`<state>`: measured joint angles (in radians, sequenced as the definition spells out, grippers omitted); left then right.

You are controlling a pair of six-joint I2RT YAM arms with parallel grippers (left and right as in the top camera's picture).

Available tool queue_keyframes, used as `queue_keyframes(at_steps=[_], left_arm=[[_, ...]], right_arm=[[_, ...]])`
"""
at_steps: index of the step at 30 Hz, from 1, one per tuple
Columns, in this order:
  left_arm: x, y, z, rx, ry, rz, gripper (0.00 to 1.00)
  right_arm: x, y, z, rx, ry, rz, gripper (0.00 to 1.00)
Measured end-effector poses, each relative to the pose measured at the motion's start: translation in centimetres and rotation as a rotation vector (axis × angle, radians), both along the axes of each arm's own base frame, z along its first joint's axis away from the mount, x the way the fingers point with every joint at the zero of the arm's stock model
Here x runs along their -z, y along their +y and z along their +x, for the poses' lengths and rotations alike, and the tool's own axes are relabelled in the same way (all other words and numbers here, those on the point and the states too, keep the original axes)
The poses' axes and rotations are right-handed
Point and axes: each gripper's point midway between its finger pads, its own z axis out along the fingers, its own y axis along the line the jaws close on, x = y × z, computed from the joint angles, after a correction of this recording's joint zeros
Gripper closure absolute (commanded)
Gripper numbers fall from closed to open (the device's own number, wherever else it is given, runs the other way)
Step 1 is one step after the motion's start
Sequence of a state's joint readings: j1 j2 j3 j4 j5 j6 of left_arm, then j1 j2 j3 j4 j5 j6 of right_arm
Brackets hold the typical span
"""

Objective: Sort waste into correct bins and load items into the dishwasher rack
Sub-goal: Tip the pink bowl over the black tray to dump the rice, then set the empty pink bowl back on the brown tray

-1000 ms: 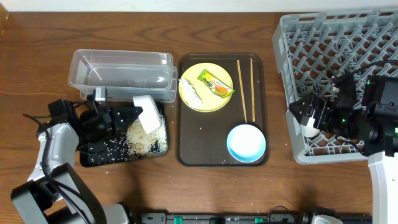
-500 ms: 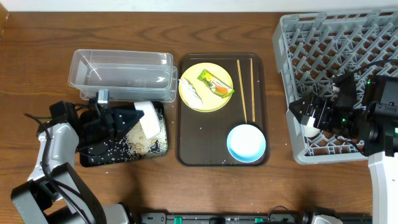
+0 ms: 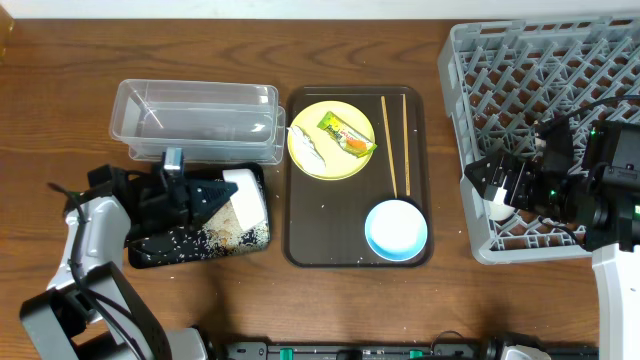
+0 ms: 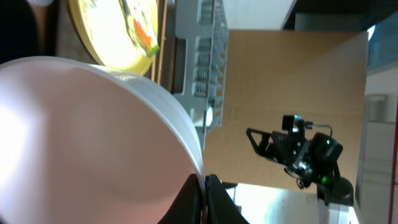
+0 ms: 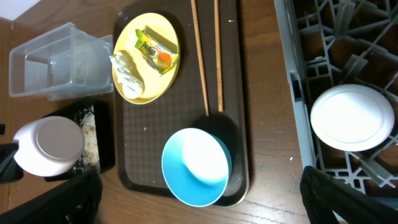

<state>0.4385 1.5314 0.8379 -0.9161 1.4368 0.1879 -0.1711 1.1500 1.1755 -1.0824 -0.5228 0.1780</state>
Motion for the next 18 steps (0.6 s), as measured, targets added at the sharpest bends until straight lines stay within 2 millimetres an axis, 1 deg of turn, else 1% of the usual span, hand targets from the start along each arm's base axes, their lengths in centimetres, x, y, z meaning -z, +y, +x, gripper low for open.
queue_keyframes(at_steps=[2,5,7,9,10,13,15,18], left_arm=[[-0.6,-1.0,-0.4,0.035,-0.021,0.009,0.94],[-2.0,-3.4,-1.5,0.115,-0.074,0.053,0.94],[-2.6,-4.9,-2.1,0.172,-0.11,0.126,0.94],[-2.6,-6.5,-2.4,0.224,-0.145,0.238,0.94],[-2.5,-7.2,-2.4,0.241,-0.156,0.289,0.94],[-1.5,-10.2,-3.1,0.302,-0.175,0.465,0.94],[-0.4,-12.1,-3.5,0.329,-0.178,0.577,0.94],[2.0,-14.7,-4.0,0.355,-0.19,0.756,0.94]], right_arm=[[0.0,0.0,0.0,0.0,-0.002,0.0,0.01],[0.0,0.0,0.0,0.0,-0.002,0.0,0.01],[0.0,0.0,0.1,0.0,-0.003,-0.001,0.01],[-0.1,0.0,0.1,0.0,-0.005,-0.001,0.01],[-0.1,0.0,0.1,0.0,-0.007,-0.001,0.01],[-0.1,0.0,0.1,0.0,-0.007,-0.001,0.01],[-0.1,0.0,0.1,0.0,-0.006,-0.001,0.01],[-0.1,0.0,0.1,0.0,-0.006,-0.001,0.01]])
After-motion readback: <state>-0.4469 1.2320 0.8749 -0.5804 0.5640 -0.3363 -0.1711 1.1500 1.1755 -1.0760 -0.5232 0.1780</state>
